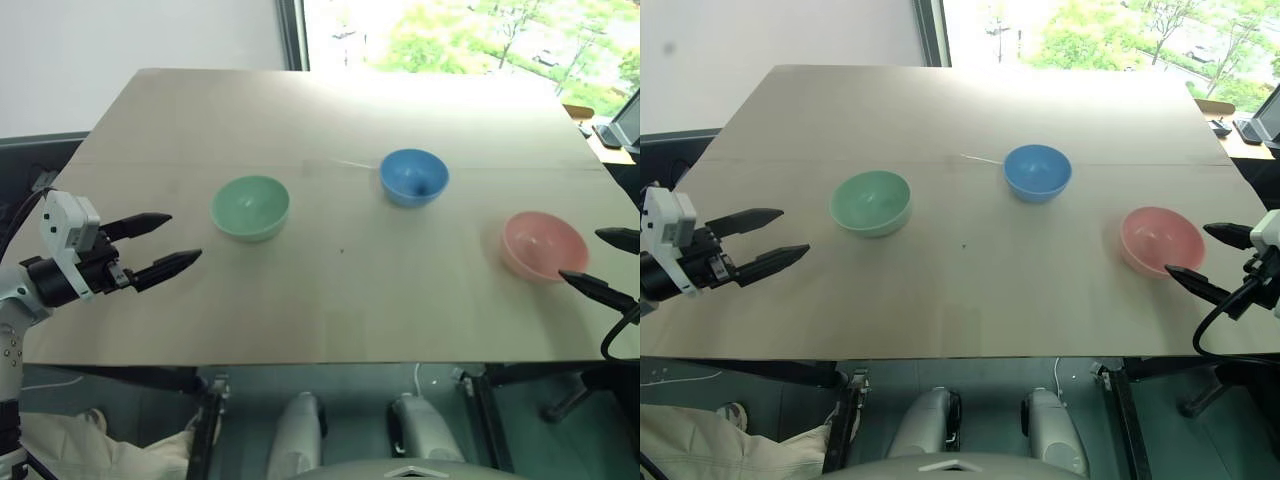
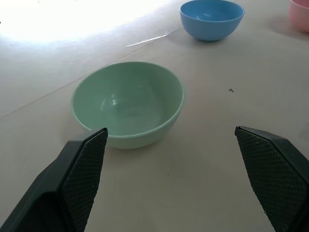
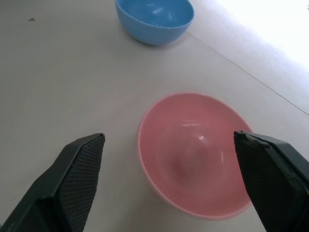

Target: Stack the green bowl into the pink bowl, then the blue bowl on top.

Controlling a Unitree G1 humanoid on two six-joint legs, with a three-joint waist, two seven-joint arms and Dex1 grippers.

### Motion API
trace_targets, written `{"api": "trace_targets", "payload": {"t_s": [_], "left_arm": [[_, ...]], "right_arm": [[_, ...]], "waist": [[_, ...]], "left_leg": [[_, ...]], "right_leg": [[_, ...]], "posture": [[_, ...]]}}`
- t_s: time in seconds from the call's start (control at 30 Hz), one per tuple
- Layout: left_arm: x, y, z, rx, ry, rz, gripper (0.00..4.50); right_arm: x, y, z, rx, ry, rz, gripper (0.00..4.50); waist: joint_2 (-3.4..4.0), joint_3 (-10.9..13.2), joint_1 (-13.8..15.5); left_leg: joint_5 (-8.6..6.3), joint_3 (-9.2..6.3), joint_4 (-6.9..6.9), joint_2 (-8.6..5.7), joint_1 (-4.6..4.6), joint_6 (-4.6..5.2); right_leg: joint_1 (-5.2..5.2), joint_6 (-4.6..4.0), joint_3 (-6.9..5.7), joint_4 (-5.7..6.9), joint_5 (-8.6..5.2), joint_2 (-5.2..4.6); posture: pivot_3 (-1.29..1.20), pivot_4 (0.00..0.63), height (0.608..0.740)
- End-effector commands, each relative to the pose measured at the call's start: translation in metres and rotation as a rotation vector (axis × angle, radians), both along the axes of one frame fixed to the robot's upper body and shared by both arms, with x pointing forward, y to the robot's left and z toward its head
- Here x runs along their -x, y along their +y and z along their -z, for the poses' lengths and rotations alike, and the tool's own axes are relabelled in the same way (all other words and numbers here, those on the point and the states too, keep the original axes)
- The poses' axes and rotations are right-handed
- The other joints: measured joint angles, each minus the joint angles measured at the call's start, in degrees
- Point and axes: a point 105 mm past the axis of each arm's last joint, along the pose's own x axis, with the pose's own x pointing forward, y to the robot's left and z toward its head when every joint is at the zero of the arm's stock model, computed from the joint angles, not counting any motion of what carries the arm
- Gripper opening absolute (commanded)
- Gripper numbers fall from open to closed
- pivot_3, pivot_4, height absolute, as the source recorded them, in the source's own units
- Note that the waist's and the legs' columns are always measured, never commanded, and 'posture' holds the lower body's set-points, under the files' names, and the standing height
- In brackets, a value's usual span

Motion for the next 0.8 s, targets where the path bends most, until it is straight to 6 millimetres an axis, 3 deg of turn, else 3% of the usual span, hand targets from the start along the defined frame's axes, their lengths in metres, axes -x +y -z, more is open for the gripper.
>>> {"api": "trace_targets", "payload": {"t_s": [0.03,0.33,0.5,0.63,0.8], "left_arm": [[0.002,-0.006,-0.012,0.000,-0.049,0.021,4.47],[0.001,-0.035,-0.012,0.013,-0.081,0.101,4.47],[0.007,-0.063,-0.013,0.011,-0.101,0.222,4.47],[0.012,-0.094,-0.018,0.044,-0.135,0.348,4.47],[0.018,-0.111,-0.017,0.048,-0.144,0.408,4.47]], "right_arm": [[-0.001,0.001,-0.016,0.023,-0.052,-0.007,4.50],[-0.015,0.023,-0.002,-0.005,-0.040,-0.022,4.50],[-0.036,0.023,0.017,0.082,-0.012,0.080,4.50],[-0.056,0.033,0.034,0.012,0.052,0.126,4.50],[-0.068,0.035,0.055,0.008,0.142,0.192,4.50]], "waist": [[0.00,0.00,0.00],[0.00,0.00,0.03],[0.00,-0.01,-0.03],[-0.02,-0.01,-0.01],[0.01,0.00,0.06]], "left_leg": [[0.00,0.00,0.00,0.00,0.00,0.00],[0.00,0.00,0.02,0.00,0.00,0.00],[0.00,0.02,0.05,0.00,0.01,0.00],[0.00,0.03,0.12,0.00,0.01,0.00],[0.00,0.01,0.10,-0.01,-0.02,0.00]], "right_leg": [[0.00,0.00,0.00,0.00,0.00,0.00],[0.01,0.03,0.01,0.03,0.02,0.00],[0.01,0.03,0.04,0.04,0.02,0.01],[0.00,0.03,0.05,0.10,0.02,0.01],[-0.03,0.02,0.07,0.14,0.02,0.03]], "posture": [[0.00,0.150,0.740],[0.00,0.150,0.740],[0.00,0.150,0.740],[0.00,0.150,0.740],[0.00,0.150,0.740]]}}
